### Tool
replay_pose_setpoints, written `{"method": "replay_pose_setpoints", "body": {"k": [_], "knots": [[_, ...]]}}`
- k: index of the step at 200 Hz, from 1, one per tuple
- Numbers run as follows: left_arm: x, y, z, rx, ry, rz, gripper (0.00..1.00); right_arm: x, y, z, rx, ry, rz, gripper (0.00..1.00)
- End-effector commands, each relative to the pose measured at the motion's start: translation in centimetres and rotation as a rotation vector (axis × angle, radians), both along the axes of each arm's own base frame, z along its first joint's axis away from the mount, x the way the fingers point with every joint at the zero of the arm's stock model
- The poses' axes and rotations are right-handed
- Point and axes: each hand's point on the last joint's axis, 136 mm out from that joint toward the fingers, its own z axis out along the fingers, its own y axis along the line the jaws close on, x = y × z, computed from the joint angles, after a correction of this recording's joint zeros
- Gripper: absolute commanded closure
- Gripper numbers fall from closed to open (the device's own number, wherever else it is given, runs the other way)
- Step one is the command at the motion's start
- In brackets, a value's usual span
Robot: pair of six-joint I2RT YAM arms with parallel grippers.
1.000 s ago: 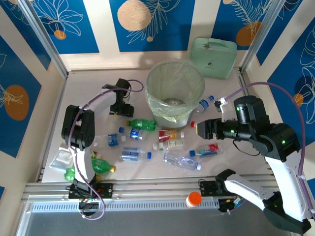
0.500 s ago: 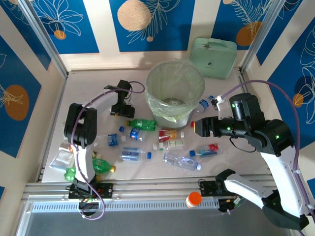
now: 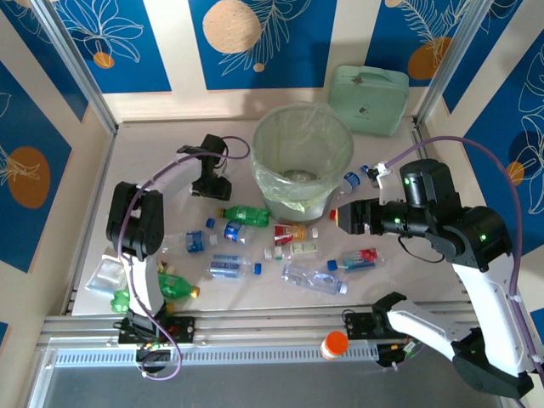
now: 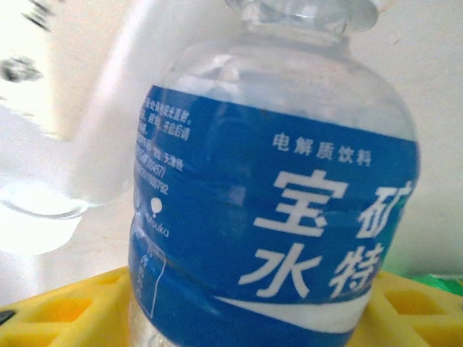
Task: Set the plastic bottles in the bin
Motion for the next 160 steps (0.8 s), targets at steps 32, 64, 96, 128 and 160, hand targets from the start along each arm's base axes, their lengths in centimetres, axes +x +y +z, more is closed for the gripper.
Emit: {"method": "replay_pose_setpoints", "body": {"k": [32,64,96,128,160], "knots": [[-0.9,0.9,9.3,-0.011,-0.168,0.016,0.40,-0.1,-1.0,2.4,0.022,-0.093,-0.043,0.29],[-2.7,0.4,14.7,-0.124,-0.265,0.023,0.41,-0.1,-0.9,3.2,0.042,-0.114,-0.041,0.29],[-5.0,-3.5,20.7,-0.391,-0.364,-0.095,0.39,0.8,0.0,4.3,0.093,-0.117,-0.036,0.29],[-7.7,-6.3,25.9,-0.588,-0.447,-0.196,0.40,2.1,1.9,6.0,0.193,-0.091,-0.006,0.29],[-11.7,-10.0,29.7,-0.761,-0.492,-0.352,0.41,3.4,5.2,7.8,0.321,-0.065,0.103,0.27]]}}
